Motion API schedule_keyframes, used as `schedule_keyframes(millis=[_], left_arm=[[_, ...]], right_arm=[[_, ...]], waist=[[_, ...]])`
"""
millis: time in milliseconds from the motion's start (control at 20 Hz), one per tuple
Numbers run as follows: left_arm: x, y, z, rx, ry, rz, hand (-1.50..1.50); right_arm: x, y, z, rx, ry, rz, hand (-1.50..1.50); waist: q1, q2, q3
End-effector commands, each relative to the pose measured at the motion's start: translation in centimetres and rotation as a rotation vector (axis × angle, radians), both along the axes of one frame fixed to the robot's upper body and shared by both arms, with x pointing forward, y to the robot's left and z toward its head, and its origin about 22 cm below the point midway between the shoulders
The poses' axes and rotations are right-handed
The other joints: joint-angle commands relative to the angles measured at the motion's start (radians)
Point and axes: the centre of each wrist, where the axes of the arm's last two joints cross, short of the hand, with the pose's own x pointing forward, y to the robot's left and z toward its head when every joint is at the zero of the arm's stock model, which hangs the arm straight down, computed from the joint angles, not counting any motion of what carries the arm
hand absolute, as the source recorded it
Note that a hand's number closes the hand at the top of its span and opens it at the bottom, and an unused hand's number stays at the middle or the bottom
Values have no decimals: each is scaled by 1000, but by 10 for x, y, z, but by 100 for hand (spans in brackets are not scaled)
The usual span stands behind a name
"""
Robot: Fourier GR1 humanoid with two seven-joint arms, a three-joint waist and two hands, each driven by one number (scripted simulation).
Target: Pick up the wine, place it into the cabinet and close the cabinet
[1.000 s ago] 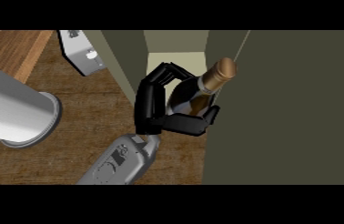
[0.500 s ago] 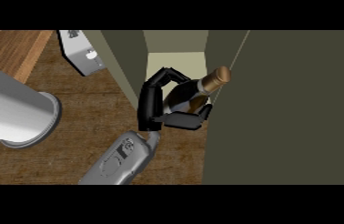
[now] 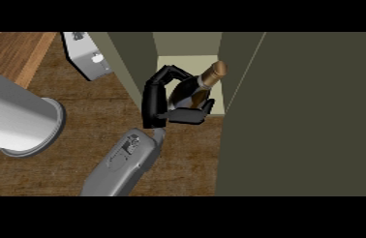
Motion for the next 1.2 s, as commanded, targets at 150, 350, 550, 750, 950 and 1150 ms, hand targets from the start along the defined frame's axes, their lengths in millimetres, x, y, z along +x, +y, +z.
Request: schedule_keyframes(millis=[150, 350, 550, 750, 950, 1150], left_arm=[[28, 12, 5, -8, 17, 38, 150], [41, 27, 9, -29, 49, -5, 150], [42, 30, 2, -35, 50, -24, 150], [55, 13, 0, -15, 89, 16, 150], [71, 31, 4, 8, 95, 32, 150], [84, 11, 15, 6, 86, 63, 150]], right_arm=[[-33, 0, 15, 69, -34, 54, -150], [-35, -3, 11, 42, -53, 32, -150], [-22, -1, 8, 65, -30, 38, -150], [-31, 2, 9, 54, -18, 53, -150], [-35, 0, 8, 65, -24, 53, -150], [-19, 3, 12, 61, -37, 77, -150]], waist=[[-2, 0, 0], [-2, 0, 0], [5, 0, 0], [-12, 2, 0], [-7, 2, 0], [-24, 7, 0]])
